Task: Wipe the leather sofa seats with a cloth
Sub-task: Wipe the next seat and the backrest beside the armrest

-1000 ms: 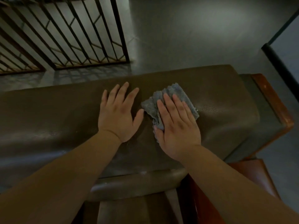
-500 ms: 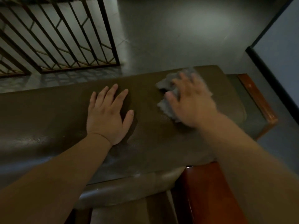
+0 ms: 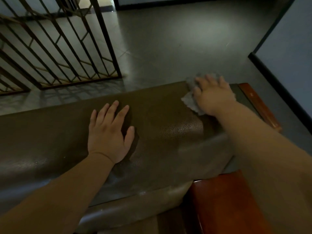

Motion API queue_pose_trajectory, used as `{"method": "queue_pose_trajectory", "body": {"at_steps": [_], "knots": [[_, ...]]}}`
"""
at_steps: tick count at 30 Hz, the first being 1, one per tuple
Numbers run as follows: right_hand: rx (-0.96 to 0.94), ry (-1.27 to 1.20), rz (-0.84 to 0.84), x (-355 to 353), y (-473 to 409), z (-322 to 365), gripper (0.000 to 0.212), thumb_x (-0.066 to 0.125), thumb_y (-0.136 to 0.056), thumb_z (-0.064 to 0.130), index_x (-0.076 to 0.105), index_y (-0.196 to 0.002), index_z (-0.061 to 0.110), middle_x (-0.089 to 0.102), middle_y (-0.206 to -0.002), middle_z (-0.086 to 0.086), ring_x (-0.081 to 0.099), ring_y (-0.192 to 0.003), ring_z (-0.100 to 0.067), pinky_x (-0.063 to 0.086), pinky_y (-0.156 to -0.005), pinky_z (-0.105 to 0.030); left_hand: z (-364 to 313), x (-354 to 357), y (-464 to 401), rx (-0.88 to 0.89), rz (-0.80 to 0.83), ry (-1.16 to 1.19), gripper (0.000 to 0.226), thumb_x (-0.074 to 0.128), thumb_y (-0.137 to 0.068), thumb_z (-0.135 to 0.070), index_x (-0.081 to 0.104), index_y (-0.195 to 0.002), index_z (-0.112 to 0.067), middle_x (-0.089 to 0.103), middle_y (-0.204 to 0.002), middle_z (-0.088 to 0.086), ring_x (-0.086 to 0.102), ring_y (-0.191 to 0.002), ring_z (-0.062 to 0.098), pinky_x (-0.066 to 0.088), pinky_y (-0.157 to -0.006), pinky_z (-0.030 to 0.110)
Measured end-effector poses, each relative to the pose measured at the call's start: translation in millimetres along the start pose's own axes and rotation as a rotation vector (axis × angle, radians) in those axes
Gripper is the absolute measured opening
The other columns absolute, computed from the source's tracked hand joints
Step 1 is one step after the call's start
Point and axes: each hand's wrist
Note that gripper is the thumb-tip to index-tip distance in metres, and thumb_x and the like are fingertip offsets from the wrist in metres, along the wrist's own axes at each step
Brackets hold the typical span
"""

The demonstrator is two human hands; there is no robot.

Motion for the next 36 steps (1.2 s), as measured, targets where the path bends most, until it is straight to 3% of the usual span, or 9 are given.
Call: {"method": "queue_pose_trajectory", "body": {"at_steps": [3,8,14,16,21,26,30,33,36], "knots": [[0.068,-0.004,0.022,-3.0,4.9,10.7,0.078,-0.002,-0.096,0.057,0.006,-0.165,0.021,0.002,-0.174,-0.008,0.002,-0.159,-0.04,0.002,-0.128,-0.059,0.3,1.5,-1.1,0.006,0.004,0.001,0.067,0.032,-0.098,-0.059,0.038,-0.159,-0.03,0.035,-0.167,0.006,0.029,-0.155,0.031,0.017,-0.128,0.058],[-0.299,-0.004,0.01,5.2,71.3,35.1,0.083,-0.005,-0.089,0.061,0.005,-0.166,0.031,-0.001,-0.174,-0.001,-0.003,-0.159,-0.036,0.001,-0.129,-0.051,-0.1,-0.2,-1.2,-0.004,0.017,-0.012,0.068,0.03,-0.098,-0.06,0.036,-0.159,-0.031,0.034,-0.168,0.005,0.028,-0.155,0.03,0.018,-0.128,0.058],[0.042,-0.006,0.072,-19.5,-4.0,-19.1,0.074,0.01,-0.1,0.059,0.015,-0.164,0.022,0.004,-0.174,-0.01,0.001,-0.16,-0.034,0.007,-0.128,-0.058,1.0,1.9,-0.4,0.0,-0.004,-0.009,0.068,0.031,-0.098,-0.059,0.038,-0.159,-0.03,0.035,-0.167,0.005,0.029,-0.155,0.03,0.017,-0.128,0.057],[-0.065,0.064,0.024,-11.3,7.4,19.2,0.065,0.021,-0.105,0.051,0.025,-0.163,0.021,0.009,-0.173,-0.011,0.003,-0.16,-0.034,0.003,-0.128,-0.056,1.0,1.7,-0.2,0.002,-0.002,-0.009,0.068,0.031,-0.098,-0.06,0.037,-0.159,-0.031,0.035,-0.167,0.005,0.028,-0.155,0.029,0.016,-0.129,0.056],[-0.484,-0.128,-0.001,13.3,85.6,109.9,0.073,0.014,-0.101,0.063,0.013,-0.166,0.03,0.004,-0.174,0.001,-0.005,-0.16,-0.029,-0.003,-0.129,-0.049,0.7,1.7,-0.6,0.003,0.004,-0.008,0.07,0.03,-0.097,-0.06,0.038,-0.16,-0.03,0.035,-0.167,0.005,0.029,-0.155,0.029,0.017,-0.128,0.056],[-0.254,0.144,0.021,-8.7,16.9,23.7,0.105,-0.029,-0.082,0.073,0.013,-0.166,0.026,0.005,-0.174,-0.002,-0.001,-0.16,-0.027,-0.001,-0.128,-0.052,2.6,2.8,-1.5,0.006,0.0,-0.003,0.069,0.03,-0.098,-0.06,0.038,-0.16,-0.031,0.035,-0.167,0.005,0.028,-0.156,0.029,0.017,-0.128,0.057],[-0.043,0.057,0.039,-15.1,7.3,18.6,0.088,-0.003,-0.095,0.071,0.012,-0.166,0.021,0.009,-0.173,-0.008,0.007,-0.16,-0.032,0.006,-0.129,-0.051,4.4,2.9,-1.1,0.006,0.014,-0.007,0.069,0.029,-0.099,-0.061,0.036,-0.16,-0.032,0.033,-0.168,0.004,0.026,-0.157,0.028,0.016,-0.129,0.056],[-0.311,0.014,-0.166,1.6,60.8,78.7,0.073,0.021,-0.103,0.054,0.038,-0.159,0.01,0.034,-0.166,-0.012,0.026,-0.155,-0.034,0.018,-0.128,-0.049,2.5,0.5,-0.6,0.003,0.019,-0.014,0.069,0.029,-0.098,-0.061,0.037,-0.16,-0.032,0.033,-0.169,0.004,0.026,-0.157,0.028,0.016,-0.129,0.056],[-0.46,-0.041,0.007,0.6,91.7,85.3,0.082,0.007,-0.096,0.067,0.017,-0.166,0.026,0.009,-0.174,0.002,0.001,-0.16,-0.027,-0.004,-0.128,-0.041,2.2,0.7,-0.9,-0.001,0.038,-0.021,0.069,0.028,-0.099,-0.062,0.035,-0.161,-0.032,0.031,-0.169,0.004,0.024,-0.157,0.027,0.015,-0.129,0.056]]}}
Point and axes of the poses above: each hand's wrist, its own y-axis away from the middle knuckle, its own x-axis out of the palm, z = x × y
